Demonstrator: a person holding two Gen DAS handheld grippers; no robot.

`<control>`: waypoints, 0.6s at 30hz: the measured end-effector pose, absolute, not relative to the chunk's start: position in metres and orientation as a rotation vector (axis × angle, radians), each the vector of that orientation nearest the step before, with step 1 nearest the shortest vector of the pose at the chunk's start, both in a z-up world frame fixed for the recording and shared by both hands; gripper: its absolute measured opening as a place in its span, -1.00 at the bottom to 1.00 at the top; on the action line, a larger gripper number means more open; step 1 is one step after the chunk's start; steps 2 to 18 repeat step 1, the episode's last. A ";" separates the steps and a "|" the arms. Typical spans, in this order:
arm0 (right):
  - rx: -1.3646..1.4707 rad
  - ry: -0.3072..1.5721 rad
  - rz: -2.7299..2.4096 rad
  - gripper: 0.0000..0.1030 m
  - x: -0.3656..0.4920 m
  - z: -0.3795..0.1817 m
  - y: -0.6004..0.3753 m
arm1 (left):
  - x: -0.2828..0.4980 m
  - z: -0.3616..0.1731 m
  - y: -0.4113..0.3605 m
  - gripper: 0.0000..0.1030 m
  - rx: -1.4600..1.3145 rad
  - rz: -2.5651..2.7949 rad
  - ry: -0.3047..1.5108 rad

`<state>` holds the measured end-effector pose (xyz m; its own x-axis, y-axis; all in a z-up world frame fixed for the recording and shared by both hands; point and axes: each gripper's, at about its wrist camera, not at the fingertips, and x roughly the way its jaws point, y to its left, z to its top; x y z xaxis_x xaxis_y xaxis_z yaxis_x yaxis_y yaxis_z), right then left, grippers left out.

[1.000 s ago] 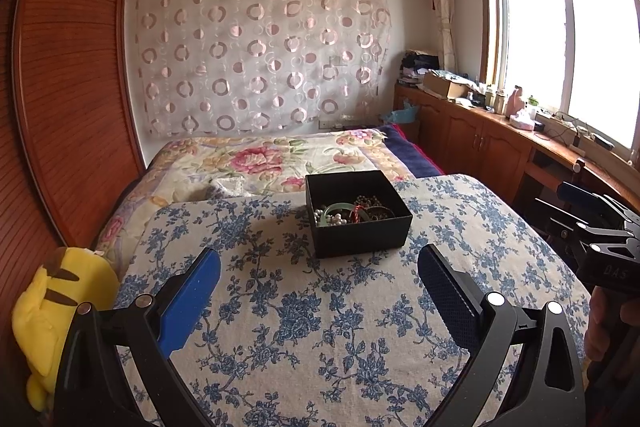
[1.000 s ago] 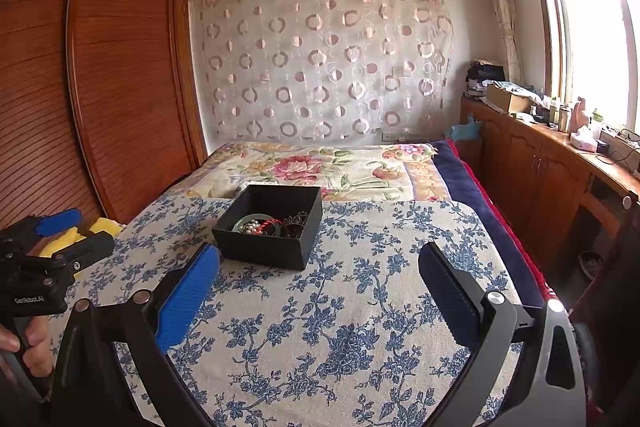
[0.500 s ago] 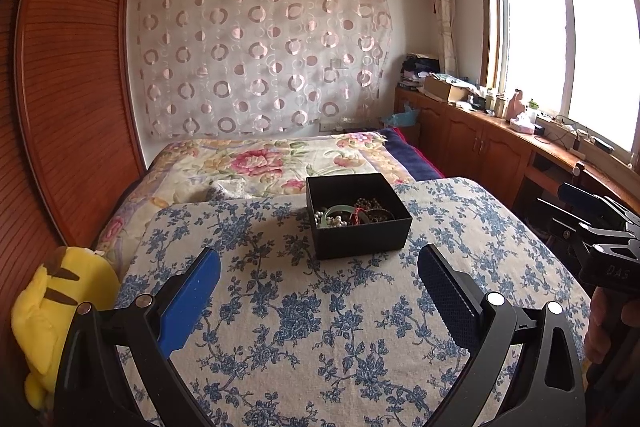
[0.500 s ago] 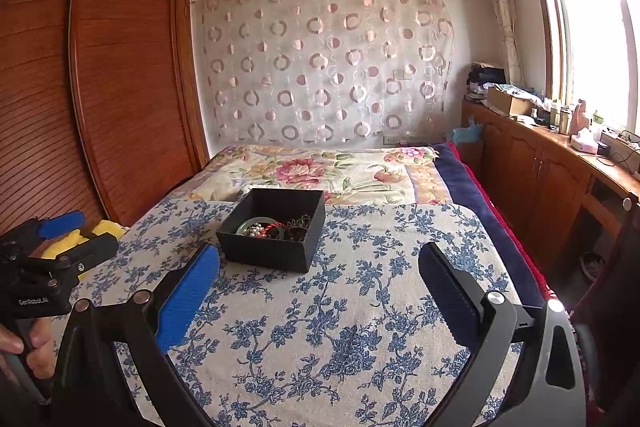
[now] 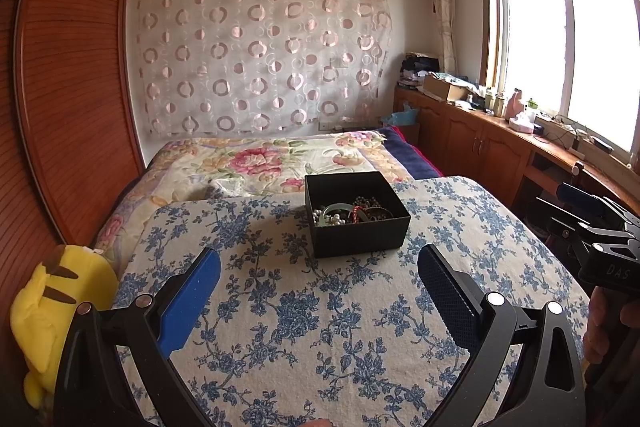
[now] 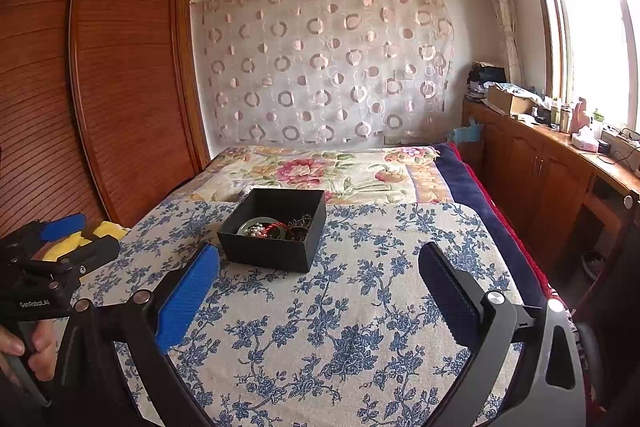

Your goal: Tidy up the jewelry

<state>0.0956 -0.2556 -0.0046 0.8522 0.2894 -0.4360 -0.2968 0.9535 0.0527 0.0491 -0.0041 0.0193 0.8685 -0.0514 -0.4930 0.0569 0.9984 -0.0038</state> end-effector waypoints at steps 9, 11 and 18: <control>-0.016 0.456 0.309 0.95 0.096 -0.005 -0.256 | 0.049 0.019 -0.004 0.85 0.011 -0.057 0.516; -0.016 0.456 0.309 0.95 0.096 -0.005 -0.256 | 0.049 0.019 -0.004 0.85 0.011 -0.057 0.516; -0.016 0.456 0.309 0.95 0.096 -0.005 -0.256 | 0.049 0.019 -0.004 0.85 0.011 -0.057 0.516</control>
